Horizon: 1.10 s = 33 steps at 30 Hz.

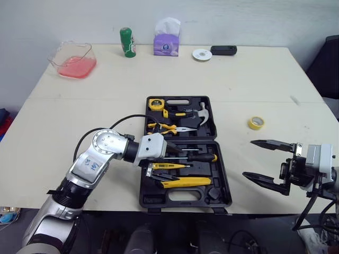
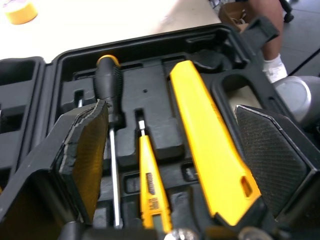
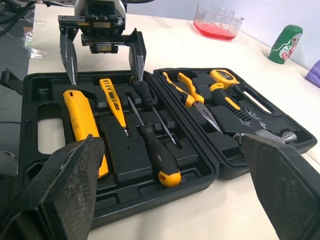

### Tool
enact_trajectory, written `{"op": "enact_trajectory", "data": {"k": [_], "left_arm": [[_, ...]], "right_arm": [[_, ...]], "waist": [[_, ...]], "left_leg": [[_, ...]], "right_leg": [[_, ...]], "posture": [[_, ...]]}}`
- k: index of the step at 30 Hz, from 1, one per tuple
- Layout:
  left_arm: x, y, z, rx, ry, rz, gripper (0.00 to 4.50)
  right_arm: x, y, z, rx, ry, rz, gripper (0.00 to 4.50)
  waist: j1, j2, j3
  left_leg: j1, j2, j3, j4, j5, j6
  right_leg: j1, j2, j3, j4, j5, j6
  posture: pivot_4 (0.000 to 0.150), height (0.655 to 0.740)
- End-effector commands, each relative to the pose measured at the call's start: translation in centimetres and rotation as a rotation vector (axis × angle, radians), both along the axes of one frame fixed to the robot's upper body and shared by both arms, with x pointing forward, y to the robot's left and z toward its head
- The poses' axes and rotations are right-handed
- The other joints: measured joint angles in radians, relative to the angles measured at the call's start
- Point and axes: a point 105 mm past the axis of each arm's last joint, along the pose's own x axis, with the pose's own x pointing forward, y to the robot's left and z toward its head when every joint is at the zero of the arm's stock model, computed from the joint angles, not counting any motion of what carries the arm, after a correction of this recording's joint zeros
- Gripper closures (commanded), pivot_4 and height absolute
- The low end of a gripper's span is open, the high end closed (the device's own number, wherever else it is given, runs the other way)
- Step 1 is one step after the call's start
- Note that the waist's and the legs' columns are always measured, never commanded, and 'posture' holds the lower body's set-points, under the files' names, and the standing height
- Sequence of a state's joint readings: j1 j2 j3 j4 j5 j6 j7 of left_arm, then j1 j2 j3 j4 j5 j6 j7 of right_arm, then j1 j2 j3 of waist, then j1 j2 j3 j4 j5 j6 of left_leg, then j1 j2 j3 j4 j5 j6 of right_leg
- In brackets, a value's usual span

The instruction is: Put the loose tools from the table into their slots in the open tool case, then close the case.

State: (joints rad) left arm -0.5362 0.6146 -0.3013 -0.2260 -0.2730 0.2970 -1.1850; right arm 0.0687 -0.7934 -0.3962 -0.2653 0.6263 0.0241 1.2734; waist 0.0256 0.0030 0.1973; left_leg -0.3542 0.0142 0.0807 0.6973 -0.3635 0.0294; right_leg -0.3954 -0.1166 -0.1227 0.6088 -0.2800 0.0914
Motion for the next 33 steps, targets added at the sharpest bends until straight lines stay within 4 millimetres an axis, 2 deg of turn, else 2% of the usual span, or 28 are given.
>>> {"op": "enact_trajectory", "data": {"k": [1, 4, 7, 13, 22, 33], "left_arm": [[-1.8, -0.2, 0.8, -0.027, -0.043, -0.079, 0.25], [-2.4, -0.2, 0.3, -0.025, -0.026, -0.076, 0.25], [-2.0, 0.1, -0.9, 0.043, -0.069, -0.051, 0.25], [-1.4, 1.0, -2.0, 0.141, -0.14, -0.025, 0.25], [-0.7, 1.8, -3.7, 0.206, -0.171, 0.012, 0.25], [1.2, 2.2, -3.1, 0.139, -0.19, 0.135, 0.25]], "right_arm": [[-0.2, 0.1, 0.4, 0.003, -0.023, 0.002, 0.0], [-0.3, 0.2, 0.5, 0.003, -0.019, 0.002, 0.0], [-0.3, 0.4, 0.6, 0.005, -0.015, 0.005, 0.0], [-0.3, 1.1, 0.9, 0.008, -0.012, 0.011, 0.0], [-0.1, 1.8, 1.4, 0.015, -0.008, 0.012, 0.0], [0.0, 1.6, 1.3, 0.015, -0.011, 0.011, 0.0]], "waist": [[0.0, 0.0, 0.0], [0.0, 0.0, 0.0], [0.001, 0.0, 0.0], [0.0, 0.0, 0.0], [0.0, 0.0, 0.0], [0.001, 0.0, 0.0]], "left_leg": [[0.0, 0.0, 0.0, 0.0, 0.0, 0.0], [0.0, 0.0, 0.0, 0.0, 0.0, 0.0], [0.0, 0.0, 0.0, 0.0, 0.0, 0.0], [0.0, 0.0, 0.0, 0.0, 0.0, 0.0], [0.0, 0.0, 0.0, 0.0, 0.0, 0.0], [0.001, 0.0, 0.0, 0.0, -0.001, 0.001]], "right_leg": [[0.0, 0.0, 0.0, 0.0, 0.0, 0.0], [0.0, 0.0, 0.0, 0.0, 0.0, 0.0], [0.0, 0.0, 0.0, 0.0, 0.0, 0.0], [0.0, 0.0, 0.0, 0.0, 0.0, 0.0], [0.0, -0.001, 0.0, 0.0, 0.0, 0.0], [0.001, -0.001, 0.0, 0.001, 0.0, 0.0]], "posture": [[0.15, 0.74], [0.15, 0.74], [0.15, 0.74], [0.15, 0.74], [0.15, 0.74], [0.15, 0.74]]}}
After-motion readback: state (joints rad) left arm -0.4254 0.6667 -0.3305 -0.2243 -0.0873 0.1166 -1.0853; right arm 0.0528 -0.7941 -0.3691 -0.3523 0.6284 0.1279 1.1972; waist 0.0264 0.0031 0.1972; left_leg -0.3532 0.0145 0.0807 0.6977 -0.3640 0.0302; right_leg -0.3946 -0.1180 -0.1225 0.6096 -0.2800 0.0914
